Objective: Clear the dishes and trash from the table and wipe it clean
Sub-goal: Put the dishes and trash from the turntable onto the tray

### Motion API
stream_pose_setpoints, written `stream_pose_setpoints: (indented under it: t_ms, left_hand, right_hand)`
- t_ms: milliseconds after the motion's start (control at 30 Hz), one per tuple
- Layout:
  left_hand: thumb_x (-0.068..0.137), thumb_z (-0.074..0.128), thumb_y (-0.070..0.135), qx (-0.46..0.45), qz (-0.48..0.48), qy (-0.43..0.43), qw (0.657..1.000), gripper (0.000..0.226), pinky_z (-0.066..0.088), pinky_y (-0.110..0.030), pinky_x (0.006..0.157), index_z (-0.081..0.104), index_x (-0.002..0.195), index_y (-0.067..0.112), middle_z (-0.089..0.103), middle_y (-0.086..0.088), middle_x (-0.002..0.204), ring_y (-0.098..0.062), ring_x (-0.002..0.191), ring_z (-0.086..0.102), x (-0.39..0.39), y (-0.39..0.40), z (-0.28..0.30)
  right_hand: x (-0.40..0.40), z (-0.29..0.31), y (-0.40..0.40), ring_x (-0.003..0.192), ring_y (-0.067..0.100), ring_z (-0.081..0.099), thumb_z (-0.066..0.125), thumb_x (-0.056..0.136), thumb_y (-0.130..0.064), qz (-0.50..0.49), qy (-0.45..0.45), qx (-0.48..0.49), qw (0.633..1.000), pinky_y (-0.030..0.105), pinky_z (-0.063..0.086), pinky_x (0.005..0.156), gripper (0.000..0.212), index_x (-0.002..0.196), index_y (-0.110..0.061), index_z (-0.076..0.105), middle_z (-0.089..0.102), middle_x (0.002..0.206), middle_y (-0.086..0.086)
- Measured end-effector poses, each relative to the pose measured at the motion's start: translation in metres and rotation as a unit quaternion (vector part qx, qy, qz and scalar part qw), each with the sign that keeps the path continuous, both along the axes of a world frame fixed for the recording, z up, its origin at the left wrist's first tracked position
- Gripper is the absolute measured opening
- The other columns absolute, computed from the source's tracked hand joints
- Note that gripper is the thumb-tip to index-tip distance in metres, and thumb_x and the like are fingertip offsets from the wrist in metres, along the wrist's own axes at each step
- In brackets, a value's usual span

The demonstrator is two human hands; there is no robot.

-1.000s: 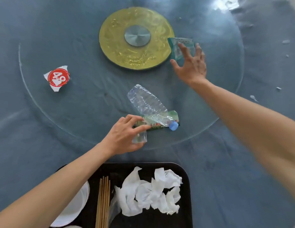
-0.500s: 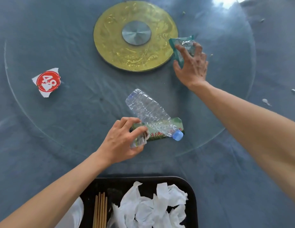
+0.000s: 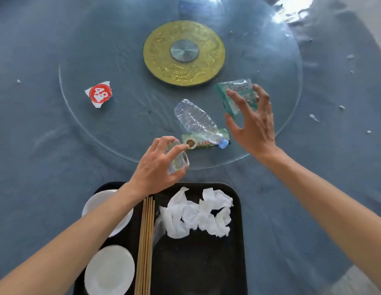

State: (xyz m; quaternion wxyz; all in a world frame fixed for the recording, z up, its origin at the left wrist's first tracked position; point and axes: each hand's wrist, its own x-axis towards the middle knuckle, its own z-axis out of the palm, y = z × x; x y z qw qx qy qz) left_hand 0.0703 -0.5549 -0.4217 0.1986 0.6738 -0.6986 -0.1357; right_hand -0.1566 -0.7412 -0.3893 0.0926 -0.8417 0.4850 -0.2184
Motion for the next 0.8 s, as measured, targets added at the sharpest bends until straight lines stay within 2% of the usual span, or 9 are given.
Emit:
stream_pose_setpoints:
  t_ms: [100, 233, 367, 533, 667, 800]
  left_hand:
    - [0.089, 0.063, 0.055, 0.001, 0.019, 0.031, 0.999, 0.059, 0.051, -0.033, 0.093, 0.056, 0.140, 0.027, 0.048, -0.004, 0.132, -0.022, 0.120, 0.048, -0.013, 0.040, 0.008]
    - [0.090, 0.056, 0.061, 0.020, 0.055, 0.065, 0.996, 0.062, 0.048, -0.034, 0.099, 0.053, 0.142, 0.027, 0.048, -0.003, 0.133, -0.020, 0.123, 0.048, -0.035, 0.095, -0.003]
    - [0.090, 0.052, 0.065, 0.058, 0.068, 0.045, 0.995, 0.067, 0.047, -0.037, 0.102, 0.048, 0.145, 0.028, 0.045, -0.001, 0.134, -0.019, 0.121, 0.046, -0.057, 0.138, -0.024]
    - [0.088, 0.055, 0.062, 0.066, 0.047, -0.003, 0.997, 0.067, 0.047, -0.040, 0.100, 0.046, 0.144, 0.026, 0.048, -0.004, 0.138, -0.024, 0.124, 0.047, -0.087, 0.172, -0.035]
    - [0.085, 0.058, 0.061, 0.070, 0.033, -0.030, 0.997, 0.073, 0.041, -0.042, 0.105, 0.042, 0.148, 0.026, 0.047, -0.007, 0.144, -0.026, 0.130, 0.044, -0.101, 0.197, -0.050]
    - [0.084, 0.064, 0.060, 0.105, 0.026, -0.067, 0.992, 0.084, 0.030, -0.041, 0.112, 0.036, 0.154, 0.021, 0.044, -0.011, 0.147, -0.027, 0.139, 0.036, -0.111, 0.210, -0.066]
  right_hand:
    - [-0.029, 0.010, 0.058, 0.131, 0.038, 0.048, 0.066, 0.089, -0.045, 0.021, -0.031, 0.014, 0.999, 0.055, 0.053, 0.096, 0.061, 0.148, -0.039, 0.050, 0.032, 0.155, 0.018]
    - [-0.063, -0.001, 0.137, 0.130, 0.035, 0.049, 0.070, 0.086, -0.040, 0.052, -0.060, 0.054, 0.995, 0.058, 0.058, 0.089, 0.068, 0.148, -0.034, 0.044, 0.029, 0.155, 0.018]
    - [-0.085, -0.027, 0.210, 0.132, 0.029, 0.048, 0.070, 0.085, -0.043, 0.065, -0.056, 0.120, 0.989, 0.055, 0.059, 0.087, 0.073, 0.151, -0.034, 0.040, 0.027, 0.158, 0.014]
    - [-0.098, -0.044, 0.280, 0.137, 0.025, 0.044, 0.073, 0.084, -0.041, 0.078, -0.054, 0.164, 0.982, 0.047, 0.051, 0.102, 0.077, 0.154, -0.034, 0.041, 0.025, 0.162, 0.010]
    - [-0.104, -0.059, 0.319, 0.146, 0.026, 0.036, 0.070, 0.085, -0.043, 0.110, -0.005, 0.167, 0.980, 0.038, 0.045, 0.105, 0.077, 0.155, -0.037, 0.038, 0.022, 0.166, 0.009]
    - [-0.113, -0.080, 0.338, 0.149, 0.033, 0.030, 0.066, 0.086, -0.051, 0.117, 0.075, 0.168, 0.976, 0.046, 0.045, 0.109, 0.080, 0.157, -0.041, 0.032, 0.023, 0.165, 0.016]
